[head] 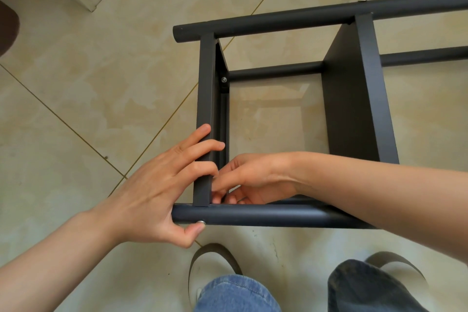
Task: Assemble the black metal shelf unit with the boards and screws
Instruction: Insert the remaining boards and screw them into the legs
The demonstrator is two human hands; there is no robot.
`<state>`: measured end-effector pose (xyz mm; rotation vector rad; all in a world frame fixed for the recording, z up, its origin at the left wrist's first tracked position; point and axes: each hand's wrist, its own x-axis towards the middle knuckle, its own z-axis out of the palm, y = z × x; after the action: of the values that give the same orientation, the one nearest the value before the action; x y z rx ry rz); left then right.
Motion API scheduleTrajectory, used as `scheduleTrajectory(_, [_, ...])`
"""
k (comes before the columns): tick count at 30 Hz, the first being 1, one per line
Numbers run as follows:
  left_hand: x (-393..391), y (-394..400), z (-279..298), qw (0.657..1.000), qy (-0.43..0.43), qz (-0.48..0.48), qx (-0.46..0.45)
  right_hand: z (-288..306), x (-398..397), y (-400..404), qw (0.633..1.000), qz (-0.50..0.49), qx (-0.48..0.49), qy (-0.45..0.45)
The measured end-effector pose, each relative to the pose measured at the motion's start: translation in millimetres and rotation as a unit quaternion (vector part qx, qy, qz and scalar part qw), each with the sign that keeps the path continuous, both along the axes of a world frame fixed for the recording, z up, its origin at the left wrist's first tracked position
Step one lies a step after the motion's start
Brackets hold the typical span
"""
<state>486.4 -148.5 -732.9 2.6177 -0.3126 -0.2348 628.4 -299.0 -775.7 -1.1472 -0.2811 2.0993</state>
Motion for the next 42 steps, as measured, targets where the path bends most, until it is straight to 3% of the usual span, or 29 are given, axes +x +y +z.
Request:
scheduleTrajectory(7, [-0.2, 0.0, -0.1, 1.0, 0.002, 0.002, 0.004, -1.7, -5.9, 2.7, 0.999, 0.006, -0.005, -0.043])
scheduleTrajectory(23, [0.9, -0.1, -2.2, 1.0, -0.002, 0.003, -0.003, 3.5, 4.9, -1.3, 0.999, 0.02, 0.016, -0.025])
scheduleTrajectory(27, [0.2, -0.6, -2.2, 1.0, -0.003, 0.002, 0.002, 1.1, -1.0, 0.5, 0.997, 0.032, 0.004, -0.065])
scheduleTrajectory(32, [0.3, -1.0, -1.9, 1.0, -0.002, 0.003, 0.001, 3.0, 3.7, -0.7, 1.0, 0.017, 0.006, -0.006])
scheduleTrajectory(38, [1.2, -1.6, -1.9, 1.0, -0.002, 0.003, -0.002, 0.6, -2.4, 1.8, 0.998, 0.015, 0.002, -0.061])
scheduleTrajectory(42, [0.9, -1.9, -1.4, 1.0, 0.001, 0.003, 0.001, 0.7, 1.8, -0.5, 1.0, 0.012, 0.008, -0.019])
